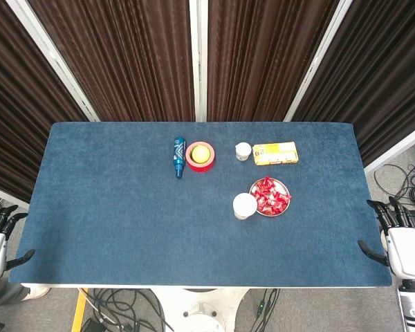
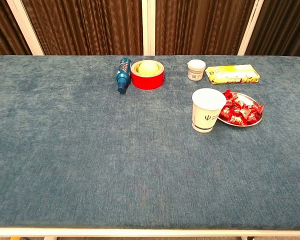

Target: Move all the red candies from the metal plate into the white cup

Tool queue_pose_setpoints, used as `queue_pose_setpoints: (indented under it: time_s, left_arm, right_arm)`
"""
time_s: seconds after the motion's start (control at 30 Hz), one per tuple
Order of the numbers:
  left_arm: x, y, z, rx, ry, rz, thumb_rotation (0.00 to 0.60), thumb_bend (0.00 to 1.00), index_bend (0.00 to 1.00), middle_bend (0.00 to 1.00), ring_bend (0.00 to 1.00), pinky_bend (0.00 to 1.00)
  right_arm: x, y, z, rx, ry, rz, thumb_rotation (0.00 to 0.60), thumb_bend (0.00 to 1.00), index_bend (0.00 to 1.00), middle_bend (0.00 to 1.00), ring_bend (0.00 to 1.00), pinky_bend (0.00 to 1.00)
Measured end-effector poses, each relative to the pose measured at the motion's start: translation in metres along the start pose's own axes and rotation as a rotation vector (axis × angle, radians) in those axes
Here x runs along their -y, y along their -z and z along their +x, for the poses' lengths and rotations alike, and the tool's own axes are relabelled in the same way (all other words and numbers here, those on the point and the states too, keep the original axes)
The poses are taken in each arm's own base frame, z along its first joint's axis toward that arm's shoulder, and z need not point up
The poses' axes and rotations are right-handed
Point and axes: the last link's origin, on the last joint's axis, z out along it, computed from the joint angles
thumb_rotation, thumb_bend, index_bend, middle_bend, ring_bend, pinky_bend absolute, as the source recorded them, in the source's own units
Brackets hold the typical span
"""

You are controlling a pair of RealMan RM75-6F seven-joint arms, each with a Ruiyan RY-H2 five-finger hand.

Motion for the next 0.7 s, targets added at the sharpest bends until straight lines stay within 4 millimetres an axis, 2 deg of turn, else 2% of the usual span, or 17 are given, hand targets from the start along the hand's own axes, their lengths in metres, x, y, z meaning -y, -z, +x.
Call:
queue_pose_setpoints:
  time_s: [0.23, 0.37, 0.47, 0.6, 0.7]
  left_arm:
    - [0.002, 0.002, 0.0, 0.006, -0.002, 0.011, 0.6, 0.0, 0.3, 0.24, 0.14, 0.18]
    - [0.001, 0.004, 0.001, 0.005, -0.003, 0.003, 0.6, 0.0, 0.3, 0.24, 0.14, 0.18]
    - [0.0, 0.004, 0.001, 0.001, -0.004, -0.003, 0.6, 0.0, 0.3, 0.24, 0.14, 0.18]
    - [0.0, 0.004, 0.002, 0.002, -0.005, -0.006, 0.6, 0.0, 0.3, 0.24, 0.14, 0.18]
    - [0.001, 0.004, 0.002, 0.007, -0.006, 0.002, 0.6, 0.0, 0.3, 0.24, 0.14, 0.18]
  right_arm:
    - [-0.002, -0.002, 0.001, 0.008, 0.011, 0.003, 0.6, 0.1, 0.13, 0.17, 0.0, 0.14]
    - [0.002, -0.011, 0.003, 0.015, 0.039, 0.029, 0.6, 0.1, 0.13, 0.18, 0.01, 0.14]
    - [0.011, -0.024, 0.003, 0.028, 0.069, 0.066, 0.6, 0.1, 0.13, 0.23, 0.1, 0.18]
    - [0.03, -0.05, 0.0, 0.064, 0.132, 0.134, 0.6, 0.08, 0.13, 0.36, 0.33, 0.4]
    - [0.046, -0.071, -0.006, 0.104, 0.176, 0.181, 0.6, 0.06, 0.13, 0.51, 0.54, 0.6]
